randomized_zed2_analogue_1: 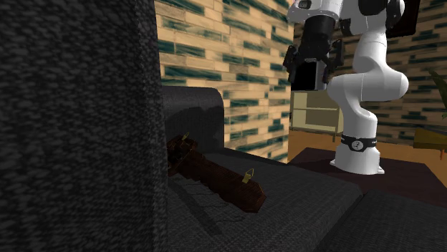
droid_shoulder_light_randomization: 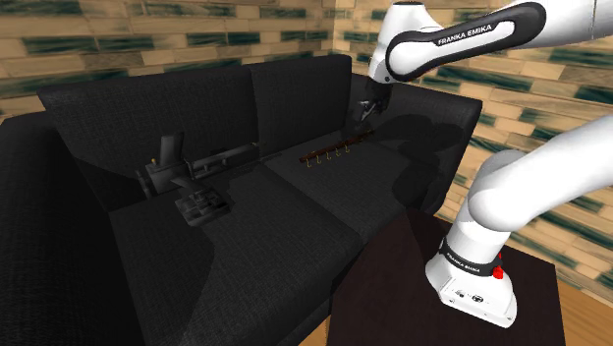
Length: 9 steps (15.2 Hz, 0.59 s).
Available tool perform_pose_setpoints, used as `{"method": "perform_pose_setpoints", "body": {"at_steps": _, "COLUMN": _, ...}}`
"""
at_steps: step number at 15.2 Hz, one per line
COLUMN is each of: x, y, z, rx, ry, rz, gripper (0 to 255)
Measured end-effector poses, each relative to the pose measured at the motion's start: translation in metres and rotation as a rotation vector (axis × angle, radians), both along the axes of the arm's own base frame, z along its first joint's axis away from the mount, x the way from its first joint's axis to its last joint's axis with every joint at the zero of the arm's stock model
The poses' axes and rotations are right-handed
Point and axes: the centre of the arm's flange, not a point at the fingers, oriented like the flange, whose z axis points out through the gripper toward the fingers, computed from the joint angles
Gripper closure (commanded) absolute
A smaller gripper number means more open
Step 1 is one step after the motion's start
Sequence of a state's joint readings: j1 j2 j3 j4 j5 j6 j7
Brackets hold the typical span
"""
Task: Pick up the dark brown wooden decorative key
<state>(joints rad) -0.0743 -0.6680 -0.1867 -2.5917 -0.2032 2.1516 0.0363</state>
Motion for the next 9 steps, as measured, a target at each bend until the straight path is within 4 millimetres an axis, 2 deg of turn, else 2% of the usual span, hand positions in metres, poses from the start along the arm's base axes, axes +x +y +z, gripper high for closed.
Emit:
{"method": "perform_pose_setpoints", "body": {"at_steps": 2, "x": 0.009, "y": -0.020, "z": -0.015, "rx": -0.001, "ry": -0.026, "rz": -0.007, "gripper": 0}}
{"method": "perform_pose_setpoints", "body": {"at_steps": 3, "x": 0.013, "y": -0.022, "z": -0.025, "rx": -0.001, "ry": -0.038, "rz": -0.010, "gripper": 0}}
{"method": "perform_pose_setpoints", "body": {"at_steps": 9, "x": 0.039, "y": -0.068, "z": -0.081, "rx": 0.001, "ry": -0.115, "rz": -0.029, "gripper": 0}}
